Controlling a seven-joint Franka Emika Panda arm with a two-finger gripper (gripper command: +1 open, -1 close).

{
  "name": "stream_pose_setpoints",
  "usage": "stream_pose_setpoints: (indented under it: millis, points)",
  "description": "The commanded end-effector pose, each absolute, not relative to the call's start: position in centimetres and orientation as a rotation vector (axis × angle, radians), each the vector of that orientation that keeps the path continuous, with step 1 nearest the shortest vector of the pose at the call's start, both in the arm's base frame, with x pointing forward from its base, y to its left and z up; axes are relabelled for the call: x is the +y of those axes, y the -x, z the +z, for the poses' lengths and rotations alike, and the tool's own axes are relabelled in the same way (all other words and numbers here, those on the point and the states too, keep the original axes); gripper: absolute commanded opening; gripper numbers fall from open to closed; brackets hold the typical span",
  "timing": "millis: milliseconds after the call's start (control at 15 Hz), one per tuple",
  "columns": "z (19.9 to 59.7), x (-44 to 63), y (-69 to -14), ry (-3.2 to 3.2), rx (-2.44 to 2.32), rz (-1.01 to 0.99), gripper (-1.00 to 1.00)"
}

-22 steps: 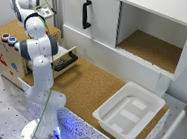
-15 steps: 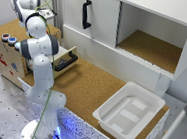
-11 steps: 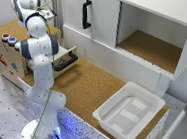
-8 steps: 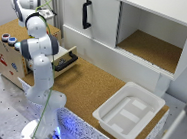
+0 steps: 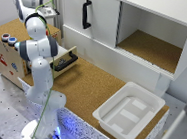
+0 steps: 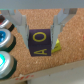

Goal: Put the purple block in the drawer

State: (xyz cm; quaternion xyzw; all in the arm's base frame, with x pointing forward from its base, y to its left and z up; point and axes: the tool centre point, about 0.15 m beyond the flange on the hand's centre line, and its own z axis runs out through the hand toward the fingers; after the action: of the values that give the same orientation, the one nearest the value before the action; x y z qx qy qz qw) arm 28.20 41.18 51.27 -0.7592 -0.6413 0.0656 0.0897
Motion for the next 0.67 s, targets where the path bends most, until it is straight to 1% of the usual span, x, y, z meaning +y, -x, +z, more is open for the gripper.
stream_pose_setpoints:
  millis: [0, 133, 267, 467, 600]
  points:
    - [49.0, 34.9, -24.1, 2.156, -1.973, 0.027, -1.0]
    - [47.2, 32.5, -23.5, 2.165, -2.063, 0.001, -1.0]
    - [44.8, 30.0, -23.3, 2.259, -2.116, -0.071, -1.0]
    - [41.8, 26.2, -24.3, 2.191, -2.153, -0.049, -1.0]
    - [40.1, 25.4, -24.7, 2.183, -2.16, -0.08, -1.0]
